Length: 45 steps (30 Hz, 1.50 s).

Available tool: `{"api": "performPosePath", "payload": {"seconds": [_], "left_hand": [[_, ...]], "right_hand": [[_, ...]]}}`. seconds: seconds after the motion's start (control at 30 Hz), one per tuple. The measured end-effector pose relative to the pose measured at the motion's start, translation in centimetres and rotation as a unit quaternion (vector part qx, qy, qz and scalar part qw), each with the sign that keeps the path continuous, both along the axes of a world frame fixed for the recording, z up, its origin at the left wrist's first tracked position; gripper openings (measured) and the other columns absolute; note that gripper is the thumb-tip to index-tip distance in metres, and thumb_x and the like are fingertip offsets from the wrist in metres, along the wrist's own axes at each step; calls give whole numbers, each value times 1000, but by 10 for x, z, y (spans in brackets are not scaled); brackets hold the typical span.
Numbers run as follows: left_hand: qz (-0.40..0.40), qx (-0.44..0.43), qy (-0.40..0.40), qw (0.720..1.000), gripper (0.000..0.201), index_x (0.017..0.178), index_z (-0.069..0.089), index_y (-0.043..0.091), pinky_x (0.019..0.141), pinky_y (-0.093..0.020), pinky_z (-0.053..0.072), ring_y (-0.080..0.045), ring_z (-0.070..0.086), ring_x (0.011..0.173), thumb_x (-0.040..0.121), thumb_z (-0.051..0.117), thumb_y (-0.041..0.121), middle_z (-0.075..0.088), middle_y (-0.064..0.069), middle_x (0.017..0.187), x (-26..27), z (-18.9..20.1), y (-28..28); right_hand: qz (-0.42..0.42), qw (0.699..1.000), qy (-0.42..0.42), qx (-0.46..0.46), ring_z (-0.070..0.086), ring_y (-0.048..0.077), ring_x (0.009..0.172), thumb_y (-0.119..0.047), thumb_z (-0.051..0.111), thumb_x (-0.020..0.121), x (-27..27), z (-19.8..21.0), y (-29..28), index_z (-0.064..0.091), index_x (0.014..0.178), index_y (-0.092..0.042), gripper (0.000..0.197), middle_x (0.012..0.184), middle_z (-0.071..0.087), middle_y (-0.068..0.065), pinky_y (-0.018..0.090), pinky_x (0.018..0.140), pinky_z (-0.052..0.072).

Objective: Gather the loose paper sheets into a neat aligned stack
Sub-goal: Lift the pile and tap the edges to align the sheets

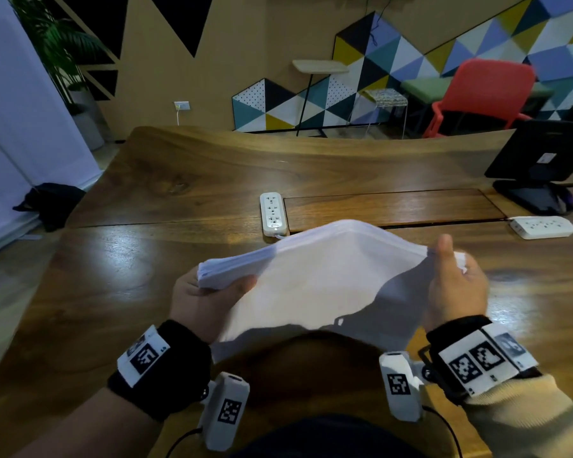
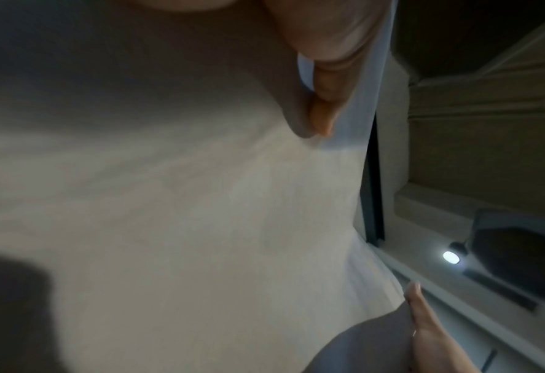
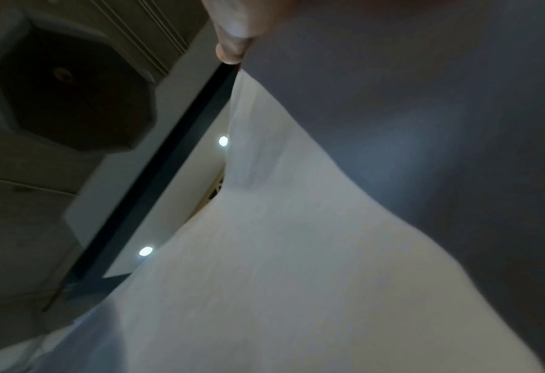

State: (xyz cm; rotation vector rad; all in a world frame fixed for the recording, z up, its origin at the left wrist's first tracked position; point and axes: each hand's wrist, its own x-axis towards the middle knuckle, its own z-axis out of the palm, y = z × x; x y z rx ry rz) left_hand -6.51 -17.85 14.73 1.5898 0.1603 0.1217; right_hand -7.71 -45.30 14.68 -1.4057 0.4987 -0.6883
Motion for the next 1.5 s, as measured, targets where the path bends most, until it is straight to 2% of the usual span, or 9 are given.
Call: {"api": "performPosePath", "payload": {"seconds": [0.2, 0.5, 0.73, 0.9, 1.13, 1.23, 1.3, 1.43, 1.5], "left_hand": [[-30, 71, -52, 996, 47, 75, 58, 20, 54, -20, 52, -17, 64, 68, 37, 75, 42, 67, -1, 73, -1, -9, 26], [-7, 37, 36, 999, 24, 71, 61, 23, 65, -28, 50, -15, 62, 72, 66, 77, 5, 66, 2, 74, -9, -39, 11], [-65, 70, 72, 993, 42, 78, 64, 30, 75, -35, 52, -13, 66, 82, 40, 80, 40, 69, 9, 84, -4, -47, 18], [-65, 31, 97, 993, 31, 86, 65, 27, 85, -41, 51, -21, 65, 88, 63, 79, 11, 73, 8, 81, 0, -46, 15], [-42, -16, 119, 992, 24, 78, 64, 27, 87, -46, 50, -28, 62, 93, 72, 72, 6, 68, -6, 92, -5, -38, 8], [-21, 55, 23, 998, 11, 79, 63, 21, 86, -47, 51, -25, 64, 88, 73, 71, 20, 65, -5, 87, -11, -15, 9], [-49, 95, -31, 994, 53, 88, 65, 9, 79, -41, 53, -22, 64, 82, 68, 62, 58, 67, -10, 88, -8, -3, 12], [-32, 147, -4, 989, 61, 91, 62, 13, 61, -14, 50, -26, 64, 86, 48, 71, 56, 63, 5, 81, 4, -18, 22], [-11, 138, 25, 990, 60, 82, 61, 19, 69, -25, 54, -25, 62, 80, 34, 71, 53, 65, -4, 82, 6, -29, 26]], "right_hand": [[15, 998, -58, -15, 52, -11, 48, -46, 50, 74, -14, 10, -1, 47, 67, -17, 30, 55, 59, -14, 3, 47, 41], [-74, 996, -23, -34, 42, -6, 35, -35, 49, 91, -15, -23, 3, 44, 60, -15, 38, 48, 44, -5, 2, 37, 29], [-71, 997, -26, 4, 41, -6, 37, -43, 49, 89, -10, -32, -7, 41, 59, -19, 39, 53, 44, -7, 5, 41, 30], [63, 992, -38, 99, 60, 0, 70, -84, 60, 47, -9, -48, -21, 63, 77, -22, 69, 71, 64, -12, 15, 68, 48], [150, 987, 43, -47, 67, 12, 95, -68, 80, 30, -24, -53, -27, 62, 109, -15, 97, 100, 72, -1, 26, 77, 56], [112, 993, -28, -37, 68, -2, 80, -38, 78, 61, -27, -33, -20, 64, 100, -14, 48, 81, 75, -17, 13, 70, 53], [110, 991, -67, -40, 67, -4, 80, -15, 71, 71, -28, -22, -20, 62, 98, -17, 28, 80, 73, -23, 11, 70, 52], [166, 985, -10, -34, 66, -1, 80, -59, 84, 32, -31, -37, -21, 58, 92, -31, 71, 85, 71, -5, 13, 69, 55], [182, 982, 30, -45, 66, 1, 79, -64, 83, 26, -30, -51, -20, 57, 91, -29, 77, 83, 71, -5, 17, 70, 56]]}}
